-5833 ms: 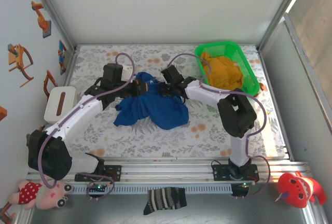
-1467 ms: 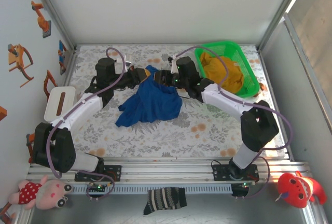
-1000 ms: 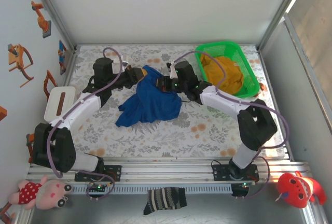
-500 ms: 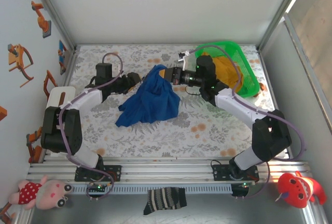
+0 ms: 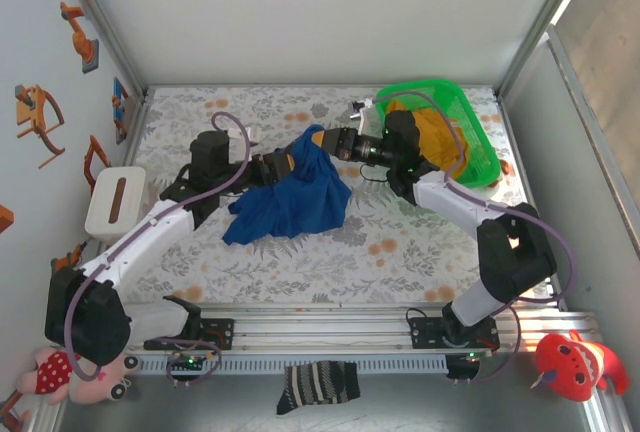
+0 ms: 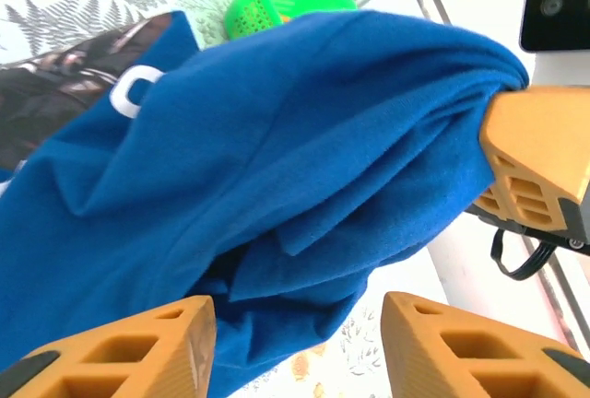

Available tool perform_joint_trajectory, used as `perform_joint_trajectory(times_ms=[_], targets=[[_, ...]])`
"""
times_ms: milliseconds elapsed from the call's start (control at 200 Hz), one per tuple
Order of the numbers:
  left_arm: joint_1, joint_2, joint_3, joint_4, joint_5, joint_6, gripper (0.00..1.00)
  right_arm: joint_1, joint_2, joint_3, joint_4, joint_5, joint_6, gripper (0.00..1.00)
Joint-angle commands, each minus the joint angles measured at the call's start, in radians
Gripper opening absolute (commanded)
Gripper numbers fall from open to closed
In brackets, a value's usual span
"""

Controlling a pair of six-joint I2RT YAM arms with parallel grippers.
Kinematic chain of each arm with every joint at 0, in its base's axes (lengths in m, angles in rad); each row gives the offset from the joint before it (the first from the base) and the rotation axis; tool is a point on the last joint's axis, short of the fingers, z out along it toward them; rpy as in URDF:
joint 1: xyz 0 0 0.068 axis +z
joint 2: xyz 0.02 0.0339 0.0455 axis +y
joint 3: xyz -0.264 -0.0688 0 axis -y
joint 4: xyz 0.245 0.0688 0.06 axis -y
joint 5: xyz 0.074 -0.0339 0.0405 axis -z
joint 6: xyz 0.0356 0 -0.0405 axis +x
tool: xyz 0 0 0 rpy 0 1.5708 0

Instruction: Fold the inside-out t-shirt

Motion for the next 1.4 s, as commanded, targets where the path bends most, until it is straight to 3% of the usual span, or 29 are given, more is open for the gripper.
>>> perform_joint_trajectory(times_ms=[0, 466, 786, 1006, 1062, 1167, 1397], targets=[[-0.024, 0.05, 0.034, 0.037, -0.001, 0.022, 0.42, 0.0, 0.004, -0.015, 0.051, -0.005, 0.015, 0.0], [-0.042, 0.204, 0.13, 0.082, 0.017, 0.02, 0.38, 0.0, -0.008, -0.023, 0.044, 0.006, 0.019, 0.0], [-0.062, 0.264, 0.167, 0.079, 0.058, 0.022, 0.27, -0.001, -0.002, -0.02, 0.041, 0.009, 0.016, 0.0], [-0.066, 0.275, 0.164, 0.067, 0.053, 0.024, 0.32, -0.001, 0.002, -0.018, 0.041, 0.012, 0.014, 0.0], [-0.067, 0.28, 0.167, 0.072, 0.055, 0.024, 0.25, -0.002, 0.002, -0.021, 0.041, 0.015, 0.015, 0.0], [-0.068, 0.281, 0.18, 0.074, 0.06, 0.025, 0.0, -0.005, 0.0, -0.029, 0.041, 0.022, 0.014, 0.0], [-0.06, 0.186, 0.217, -0.006, 0.064, 0.031, 0.0, -0.041, 0.031, -0.048, 0.037, 0.059, 0.012, 0.0]])
